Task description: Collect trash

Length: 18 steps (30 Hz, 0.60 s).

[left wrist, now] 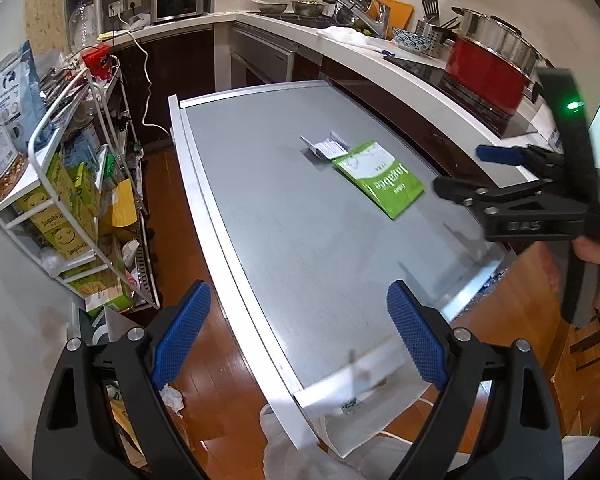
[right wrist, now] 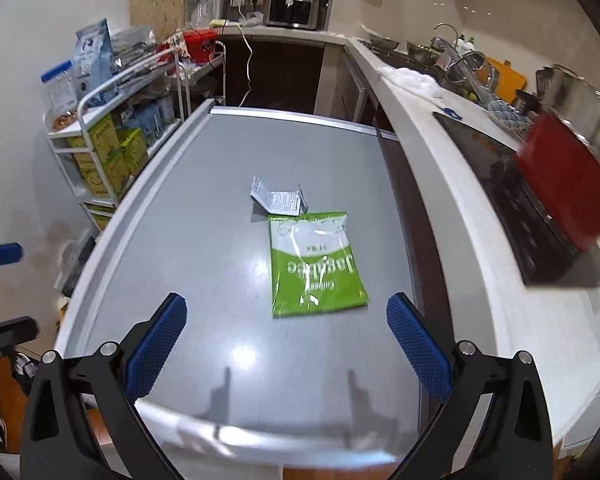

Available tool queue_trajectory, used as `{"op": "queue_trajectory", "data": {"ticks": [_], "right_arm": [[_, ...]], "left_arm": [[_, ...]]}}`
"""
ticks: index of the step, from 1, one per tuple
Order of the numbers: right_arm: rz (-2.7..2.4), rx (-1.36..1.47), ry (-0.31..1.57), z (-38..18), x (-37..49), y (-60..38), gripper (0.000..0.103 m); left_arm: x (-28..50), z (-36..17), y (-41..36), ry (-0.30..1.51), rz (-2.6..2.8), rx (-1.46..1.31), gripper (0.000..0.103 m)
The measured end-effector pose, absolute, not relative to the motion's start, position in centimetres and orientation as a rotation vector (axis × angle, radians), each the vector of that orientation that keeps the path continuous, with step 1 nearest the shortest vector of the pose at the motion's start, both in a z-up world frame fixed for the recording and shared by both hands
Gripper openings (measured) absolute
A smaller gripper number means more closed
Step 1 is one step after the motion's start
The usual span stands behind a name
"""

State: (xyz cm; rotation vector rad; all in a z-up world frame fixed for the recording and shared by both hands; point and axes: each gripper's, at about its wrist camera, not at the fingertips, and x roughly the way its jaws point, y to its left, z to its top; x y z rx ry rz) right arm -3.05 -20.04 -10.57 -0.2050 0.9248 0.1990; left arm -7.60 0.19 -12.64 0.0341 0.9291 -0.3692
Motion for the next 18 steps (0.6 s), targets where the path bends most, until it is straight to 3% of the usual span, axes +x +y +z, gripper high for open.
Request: {"op": "queue_trajectory", "data": {"ticks": [7, 18], "right_arm": [[0.175, -0.177, 1.003, -13.0, 1.1, -19.7, 0.099], [0.148, -0.084, 1.064, -13.6, -0.3, -21.2, 0.099]], "left_arm": [[0.5, -13.0, -1.9, 0.944, -0.419, 0.148, 0.091], [12.2, -15.3, -8.0, 0.933, -0.691, 0.368, 0.091]]}}
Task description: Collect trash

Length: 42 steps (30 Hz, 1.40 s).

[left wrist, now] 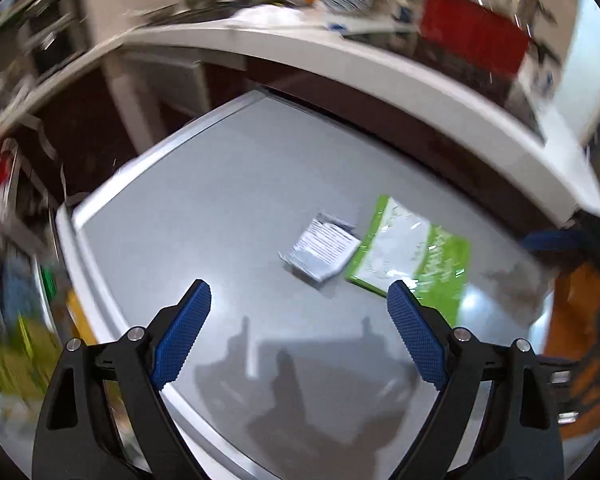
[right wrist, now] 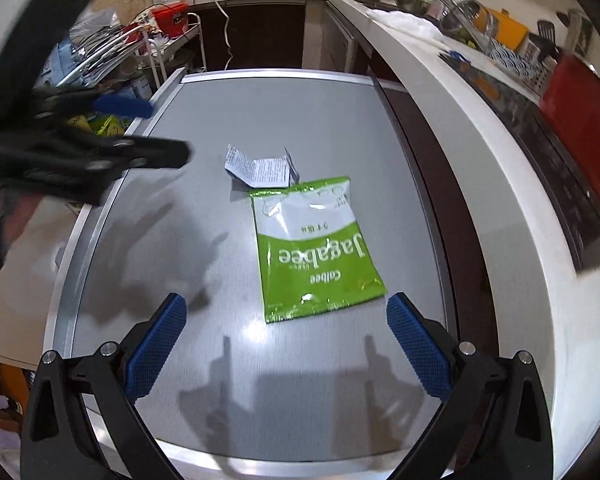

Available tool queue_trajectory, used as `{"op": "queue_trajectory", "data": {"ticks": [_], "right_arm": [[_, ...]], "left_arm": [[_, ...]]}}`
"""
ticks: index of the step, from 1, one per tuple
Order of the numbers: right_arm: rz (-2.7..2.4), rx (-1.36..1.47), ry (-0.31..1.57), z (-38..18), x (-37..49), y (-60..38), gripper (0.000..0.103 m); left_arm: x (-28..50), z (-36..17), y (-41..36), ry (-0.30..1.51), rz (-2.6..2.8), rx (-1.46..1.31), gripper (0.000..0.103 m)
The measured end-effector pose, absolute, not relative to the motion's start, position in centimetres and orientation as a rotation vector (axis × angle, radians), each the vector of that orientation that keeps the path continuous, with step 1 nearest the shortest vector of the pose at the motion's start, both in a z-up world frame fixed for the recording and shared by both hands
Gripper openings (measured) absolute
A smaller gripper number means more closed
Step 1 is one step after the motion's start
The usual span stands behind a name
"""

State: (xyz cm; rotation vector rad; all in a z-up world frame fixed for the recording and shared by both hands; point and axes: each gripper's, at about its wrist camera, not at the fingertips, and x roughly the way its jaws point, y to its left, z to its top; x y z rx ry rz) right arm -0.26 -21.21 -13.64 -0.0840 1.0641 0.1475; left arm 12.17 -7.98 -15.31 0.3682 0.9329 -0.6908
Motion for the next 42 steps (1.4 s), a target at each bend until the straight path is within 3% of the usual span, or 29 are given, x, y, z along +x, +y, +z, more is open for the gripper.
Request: {"op": "queue_trajectory", "data": {"ticks": [9, 18, 20, 23, 33, 35, 42], "right_arm": [[0.102, 0.011, 1.097, -13.7, -0.1, -22.4, 0.099], [0.079, 0.040, 1.111, -13.9, 0.7, -22.8, 0.099], [0.080, 0.050, 1.109, -14.0, 1.0, -22.8, 0.099], [0.083, 0.039, 1.109, -14.2, 1.7, -22.7, 0.099], [0.111, -0.078, 1.144, -16.1, 6.4, -21.3, 0.099], [0.131, -0.052, 1.133, -15.7, 5.7, -21.3, 0.099], [0.101, -0.075, 1.127, -15.7, 6.1, -21.1, 0.099]], "left_arm": [[15.5, -19.5, -11.1, 1.015, -0.805, 0.518, 0.091], [15.1, -20.9, -12.9, 0.933, -0.832, 0.672, 0.089], [15.3, -20.9, -12.6, 0.959, -0.870, 0.638, 0.065], [15.4, -20.7, -12.1, 0.977, -0.879, 0.594, 0.058], [14.4, -19.3, -8.9, 0.959, -0.858, 0.525, 0.060], [14.7, -18.8, -8.9, 0.938, -0.863, 0.528, 0.081], [16.6, -19.6, -12.2, 0.957, -0.892, 0.570, 0.077]]}}
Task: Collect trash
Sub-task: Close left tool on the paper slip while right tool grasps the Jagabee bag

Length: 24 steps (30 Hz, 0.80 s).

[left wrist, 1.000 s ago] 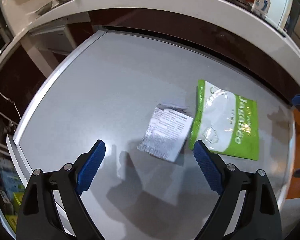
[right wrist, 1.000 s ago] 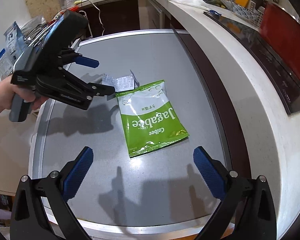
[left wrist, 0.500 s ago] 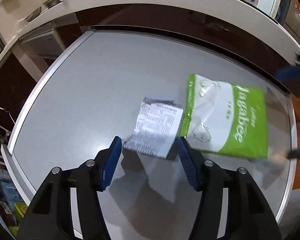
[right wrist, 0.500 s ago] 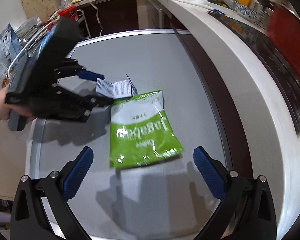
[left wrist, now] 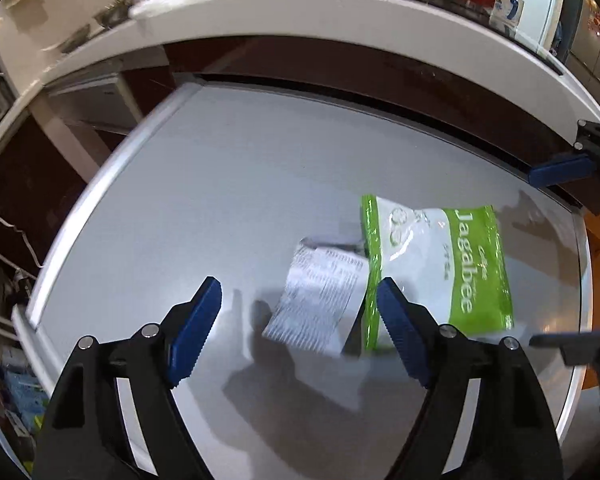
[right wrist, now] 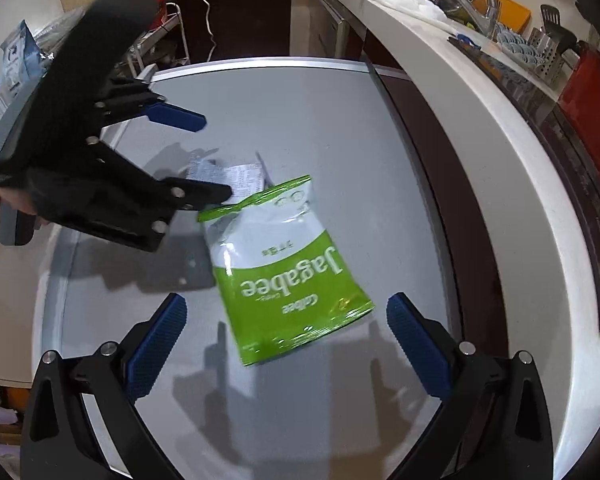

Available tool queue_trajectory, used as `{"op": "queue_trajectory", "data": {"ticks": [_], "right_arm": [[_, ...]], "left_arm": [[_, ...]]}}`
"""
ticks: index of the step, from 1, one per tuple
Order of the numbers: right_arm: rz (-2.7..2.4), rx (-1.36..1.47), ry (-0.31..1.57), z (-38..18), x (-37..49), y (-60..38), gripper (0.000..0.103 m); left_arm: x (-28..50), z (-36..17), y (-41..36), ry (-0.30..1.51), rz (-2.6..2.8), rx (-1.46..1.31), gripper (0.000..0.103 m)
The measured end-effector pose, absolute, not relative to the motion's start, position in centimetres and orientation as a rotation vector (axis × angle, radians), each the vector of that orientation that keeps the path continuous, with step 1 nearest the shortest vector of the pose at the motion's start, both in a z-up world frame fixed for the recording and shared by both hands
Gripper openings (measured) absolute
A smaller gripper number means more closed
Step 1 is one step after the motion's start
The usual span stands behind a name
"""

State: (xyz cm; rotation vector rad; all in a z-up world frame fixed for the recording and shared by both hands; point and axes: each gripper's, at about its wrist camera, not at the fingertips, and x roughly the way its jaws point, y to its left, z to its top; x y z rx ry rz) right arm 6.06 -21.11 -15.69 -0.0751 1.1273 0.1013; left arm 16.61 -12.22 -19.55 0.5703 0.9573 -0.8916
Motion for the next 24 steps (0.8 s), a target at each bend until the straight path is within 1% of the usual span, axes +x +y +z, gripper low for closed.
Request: {"op": "queue_trajectory", "data": {"ticks": [1, 2, 3, 4, 5, 8, 15, 16, 17, 19, 22, 24], "right_arm": [[0.106, -0.055, 1.127, -15.7, 6.6, -21.1, 0.099], [0.111, -0.044, 1.125, -15.6, 6.8, -21.0, 0.099], [0.120, -0.041, 1.124, -15.7, 7.3, -20.9, 0.099], [0.121, -0.048, 1.125, -15.8, 7.4, -20.8, 0.099], [0.122, -0.062, 1.129, -15.9, 7.6, -20.6, 0.099], [0.134, -0.063, 1.134, -16.2, 7.7, -20.4, 0.099], [0.143, -0.082, 1.144, -16.6, 7.6, -20.2, 0.099], [0.143, -0.093, 1.144, -16.6, 7.6, -20.1, 0.099], [0.146, -0.100, 1.146, -16.9, 7.7, -19.9, 0.099], [0.152, -0.118, 1.153, -17.2, 8.0, -19.8, 0.099], [0.162, -0.138, 1.166, -17.8, 8.7, -19.2, 0.099], [0.165, -0.150, 1.175, -18.2, 9.3, -18.8, 0.099]], "left_arm": [[16.6, -19.9, -12.6, 0.968, -0.899, 0.582, 0.069], [16.6, -20.3, -13.0, 0.975, -0.913, 0.588, 0.064], [16.9, -20.4, -13.3, 0.982, -0.923, 0.585, 0.062], [17.1, -20.4, -13.1, 0.983, -0.939, 0.563, 0.054], [17.1, -20.6, -13.0, 0.997, -0.941, 0.554, 0.043], [17.0, -20.6, -11.6, 1.027, -0.954, 0.514, 0.040], [14.3, -20.4, -7.1, 1.050, -0.895, 0.479, 0.040], [13.7, -20.5, -6.6, 1.052, -0.886, 0.478, 0.043], [13.3, -20.5, -6.2, 1.053, -0.874, 0.477, 0.054], [12.3, -20.3, -5.2, 1.036, -0.819, 0.465, 0.069], [11.5, -19.7, -4.1, 1.012, -0.788, 0.408, 0.079], [11.3, -19.4, -3.9, 0.990, -0.774, 0.389, 0.079]]}}
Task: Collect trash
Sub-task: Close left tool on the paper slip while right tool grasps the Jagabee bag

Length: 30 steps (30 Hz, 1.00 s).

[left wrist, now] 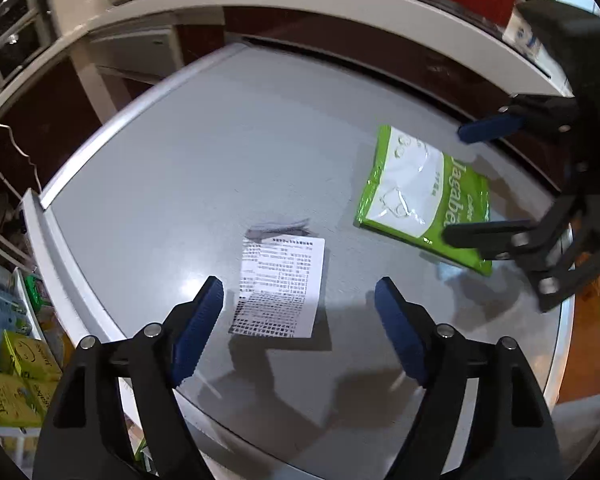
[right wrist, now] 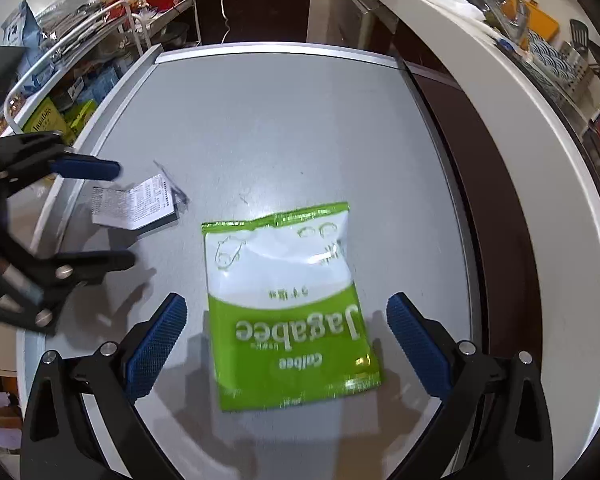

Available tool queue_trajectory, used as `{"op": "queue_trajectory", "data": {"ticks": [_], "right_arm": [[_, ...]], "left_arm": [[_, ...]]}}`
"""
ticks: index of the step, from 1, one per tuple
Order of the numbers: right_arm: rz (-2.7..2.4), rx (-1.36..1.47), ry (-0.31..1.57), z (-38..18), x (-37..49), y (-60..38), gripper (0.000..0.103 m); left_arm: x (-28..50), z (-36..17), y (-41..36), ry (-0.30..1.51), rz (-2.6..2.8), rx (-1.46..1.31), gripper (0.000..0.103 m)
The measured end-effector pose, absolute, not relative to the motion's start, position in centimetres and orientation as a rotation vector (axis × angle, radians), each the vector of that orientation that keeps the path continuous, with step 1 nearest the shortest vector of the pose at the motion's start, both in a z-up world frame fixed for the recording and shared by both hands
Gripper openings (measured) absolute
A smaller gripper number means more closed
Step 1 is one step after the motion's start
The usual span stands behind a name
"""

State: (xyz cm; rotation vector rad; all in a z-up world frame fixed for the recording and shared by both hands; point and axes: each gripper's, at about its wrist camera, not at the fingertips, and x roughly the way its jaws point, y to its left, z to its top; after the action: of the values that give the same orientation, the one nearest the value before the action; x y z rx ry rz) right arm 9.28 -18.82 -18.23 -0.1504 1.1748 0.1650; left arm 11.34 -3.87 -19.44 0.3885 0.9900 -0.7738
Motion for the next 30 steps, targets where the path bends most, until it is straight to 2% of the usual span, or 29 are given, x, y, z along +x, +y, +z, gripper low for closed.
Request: {"op": "queue_trajectory", "data": {"ticks": [17, 21, 24, 28, 30], "right_arm": [[0.186, -0.119, 1.220, -21.1, 11.0, -18.2, 0.099], [0.194, -0.127, 1.217, -20.9, 10.7, -18.2, 0.095], [0.208, -0.132, 1.205, -20.6, 10.5, -17.9, 0.085], [0.210, -0.134, 1.202, -20.5, 10.5, -18.0, 0.082], [0.211, -0.131, 1.200, -20.4, 10.4, -18.1, 0.081]], "left_arm": [[11.5, -21.2, -3.5, 1.005, -0.735, 0.311, 0.078], [11.5, -21.1, -3.8, 1.001, -0.735, 0.334, 0.066], [12.0, -21.1, -4.1, 1.003, -0.734, 0.327, 0.057], [12.0, -21.1, -4.3, 1.000, -0.725, 0.328, 0.043], [12.1, -21.2, -4.3, 0.999, -0.720, 0.331, 0.043]]}}
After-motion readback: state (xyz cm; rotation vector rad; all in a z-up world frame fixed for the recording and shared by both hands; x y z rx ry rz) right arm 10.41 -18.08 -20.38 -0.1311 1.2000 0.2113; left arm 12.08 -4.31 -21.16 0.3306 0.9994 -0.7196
